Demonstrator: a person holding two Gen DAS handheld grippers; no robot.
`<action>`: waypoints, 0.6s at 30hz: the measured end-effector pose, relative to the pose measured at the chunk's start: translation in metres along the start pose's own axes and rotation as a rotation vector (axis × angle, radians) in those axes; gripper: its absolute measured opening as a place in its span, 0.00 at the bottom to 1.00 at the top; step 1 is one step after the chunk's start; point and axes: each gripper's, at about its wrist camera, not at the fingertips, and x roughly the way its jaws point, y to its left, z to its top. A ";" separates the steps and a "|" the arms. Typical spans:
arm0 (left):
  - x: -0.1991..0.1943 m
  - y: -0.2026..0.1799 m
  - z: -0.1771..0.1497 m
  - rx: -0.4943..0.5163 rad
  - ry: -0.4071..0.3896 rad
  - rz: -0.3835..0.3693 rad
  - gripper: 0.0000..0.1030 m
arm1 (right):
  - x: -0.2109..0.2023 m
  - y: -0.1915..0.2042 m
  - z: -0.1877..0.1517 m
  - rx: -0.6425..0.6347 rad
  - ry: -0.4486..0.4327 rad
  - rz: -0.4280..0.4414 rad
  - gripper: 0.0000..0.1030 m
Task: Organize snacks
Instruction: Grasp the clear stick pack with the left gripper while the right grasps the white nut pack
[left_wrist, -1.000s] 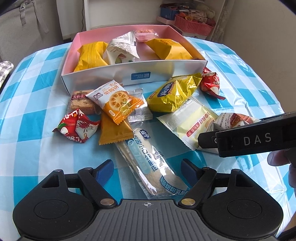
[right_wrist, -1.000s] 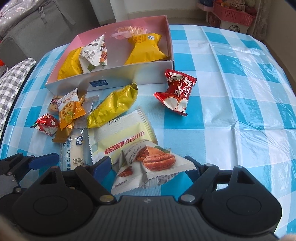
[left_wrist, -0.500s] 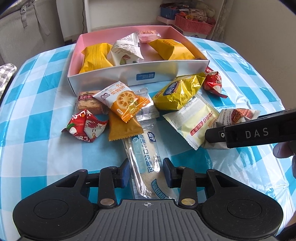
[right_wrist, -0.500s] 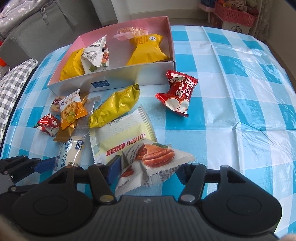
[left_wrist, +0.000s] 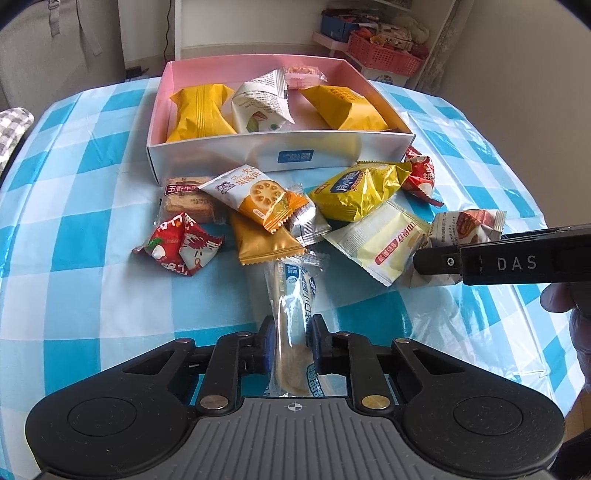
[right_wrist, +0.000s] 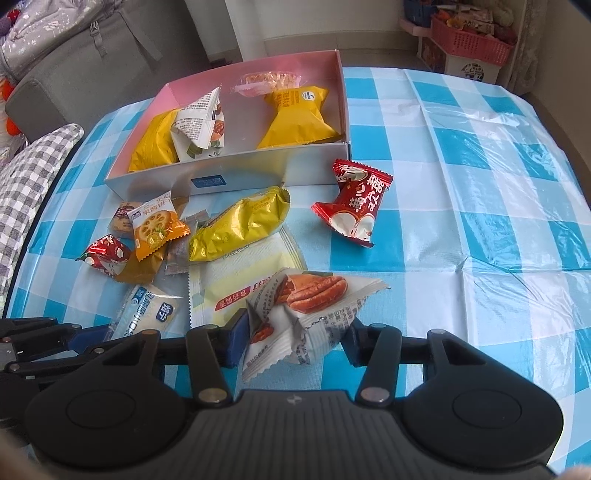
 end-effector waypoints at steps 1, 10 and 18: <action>-0.002 0.001 0.000 0.000 -0.001 -0.005 0.16 | -0.002 0.000 0.000 0.001 -0.005 0.005 0.46; -0.019 0.006 -0.005 -0.006 -0.020 -0.051 0.14 | -0.016 0.000 0.003 0.017 -0.044 0.037 0.46; -0.043 0.005 -0.003 -0.004 -0.078 -0.096 0.14 | -0.035 -0.003 0.006 0.041 -0.100 0.071 0.46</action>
